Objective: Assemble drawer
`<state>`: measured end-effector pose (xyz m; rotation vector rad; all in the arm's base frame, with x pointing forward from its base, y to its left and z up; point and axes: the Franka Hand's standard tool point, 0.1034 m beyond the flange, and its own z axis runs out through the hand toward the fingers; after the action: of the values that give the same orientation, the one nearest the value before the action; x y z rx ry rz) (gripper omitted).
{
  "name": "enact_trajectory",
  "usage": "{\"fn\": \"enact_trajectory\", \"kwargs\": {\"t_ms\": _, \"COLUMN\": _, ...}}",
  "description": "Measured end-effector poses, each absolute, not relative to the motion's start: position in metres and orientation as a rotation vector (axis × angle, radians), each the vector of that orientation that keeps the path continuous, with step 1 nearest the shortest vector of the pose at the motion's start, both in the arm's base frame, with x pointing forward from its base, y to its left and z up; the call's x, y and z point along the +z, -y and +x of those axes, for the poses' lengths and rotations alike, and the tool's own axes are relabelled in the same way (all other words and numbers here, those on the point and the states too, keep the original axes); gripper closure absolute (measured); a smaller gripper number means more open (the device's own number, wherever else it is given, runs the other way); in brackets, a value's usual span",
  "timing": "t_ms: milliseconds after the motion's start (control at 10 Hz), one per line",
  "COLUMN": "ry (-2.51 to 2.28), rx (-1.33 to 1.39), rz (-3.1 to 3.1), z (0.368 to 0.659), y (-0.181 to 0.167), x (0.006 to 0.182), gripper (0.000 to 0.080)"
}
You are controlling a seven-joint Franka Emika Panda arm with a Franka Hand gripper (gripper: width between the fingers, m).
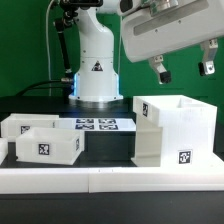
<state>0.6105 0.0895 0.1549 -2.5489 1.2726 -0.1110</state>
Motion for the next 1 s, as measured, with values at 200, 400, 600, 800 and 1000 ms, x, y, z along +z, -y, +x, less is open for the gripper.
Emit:
{"fn": "enact_trajectory", "kwargs": {"t_ms": 200, "ry": -1.260, "rx": -0.110, "rz": -2.557, "z": 0.610, "y": -0.090, "x": 0.155, "gripper": 0.0150}}
{"fn": "enact_trajectory", "kwargs": {"t_ms": 400, "ry": -0.948, "rx": -0.141, "rz": -2.733, "z": 0.606, "y": -0.083, "x": 0.150, "gripper": 0.0150}}
{"fn": "enact_trajectory", "kwargs": {"t_ms": 600, "ry": -0.730, "rx": -0.167, "rz": -2.828, "z": 0.600, "y": -0.060, "x": 0.146, "gripper": 0.0150}}
{"fn": "enact_trajectory", "kwargs": {"t_ms": 800, "ry": -0.428, "rx": -0.215, "rz": -2.928, "z": 0.593, "y": -0.036, "x": 0.139, "gripper": 0.0150}}
{"fn": "enact_trajectory", "kwargs": {"t_ms": 1000, "ry": -0.416, "rx": -0.216, "rz": -2.929, "z": 0.593, "y": -0.039, "x": 0.140, "gripper": 0.0150}}
